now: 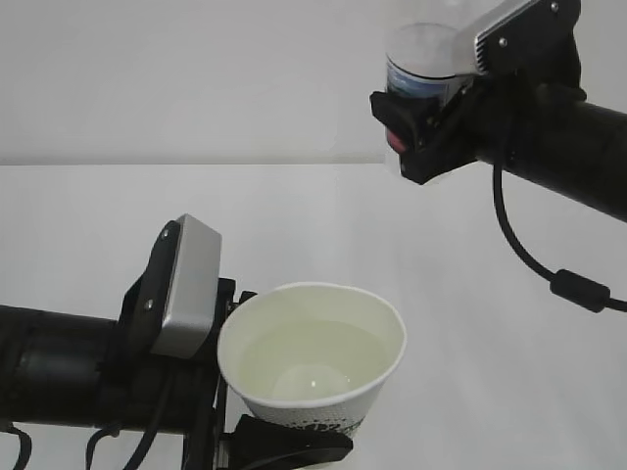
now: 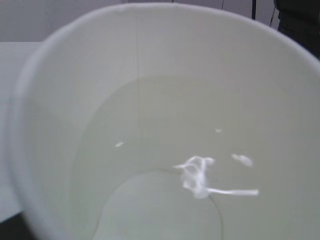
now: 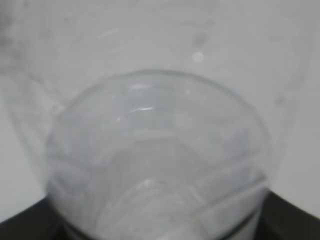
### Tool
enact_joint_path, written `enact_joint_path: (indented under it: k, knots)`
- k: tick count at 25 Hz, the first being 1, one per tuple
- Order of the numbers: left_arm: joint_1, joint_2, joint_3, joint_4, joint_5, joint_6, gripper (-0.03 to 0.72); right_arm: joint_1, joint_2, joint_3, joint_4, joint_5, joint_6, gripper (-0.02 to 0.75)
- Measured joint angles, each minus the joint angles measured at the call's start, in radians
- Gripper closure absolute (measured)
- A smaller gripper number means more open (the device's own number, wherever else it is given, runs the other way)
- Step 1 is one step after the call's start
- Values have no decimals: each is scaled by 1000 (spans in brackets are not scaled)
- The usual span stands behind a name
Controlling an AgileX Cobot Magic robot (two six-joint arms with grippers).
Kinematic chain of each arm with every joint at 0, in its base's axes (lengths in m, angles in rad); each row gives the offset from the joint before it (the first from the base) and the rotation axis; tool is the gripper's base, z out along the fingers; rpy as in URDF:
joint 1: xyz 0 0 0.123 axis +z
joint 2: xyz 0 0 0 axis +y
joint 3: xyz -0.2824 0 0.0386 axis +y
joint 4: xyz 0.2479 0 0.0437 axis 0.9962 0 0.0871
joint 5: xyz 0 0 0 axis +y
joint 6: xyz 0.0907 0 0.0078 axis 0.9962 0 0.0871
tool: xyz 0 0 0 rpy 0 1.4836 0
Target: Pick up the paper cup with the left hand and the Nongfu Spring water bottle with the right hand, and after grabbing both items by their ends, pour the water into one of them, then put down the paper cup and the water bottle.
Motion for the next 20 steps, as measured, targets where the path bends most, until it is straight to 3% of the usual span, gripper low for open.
enact_joint_path:
  k: [20]
  knots:
    - [0, 0, 0, -2, 0, 0, 153, -150, 4, 0, 164, 56, -13, 265]
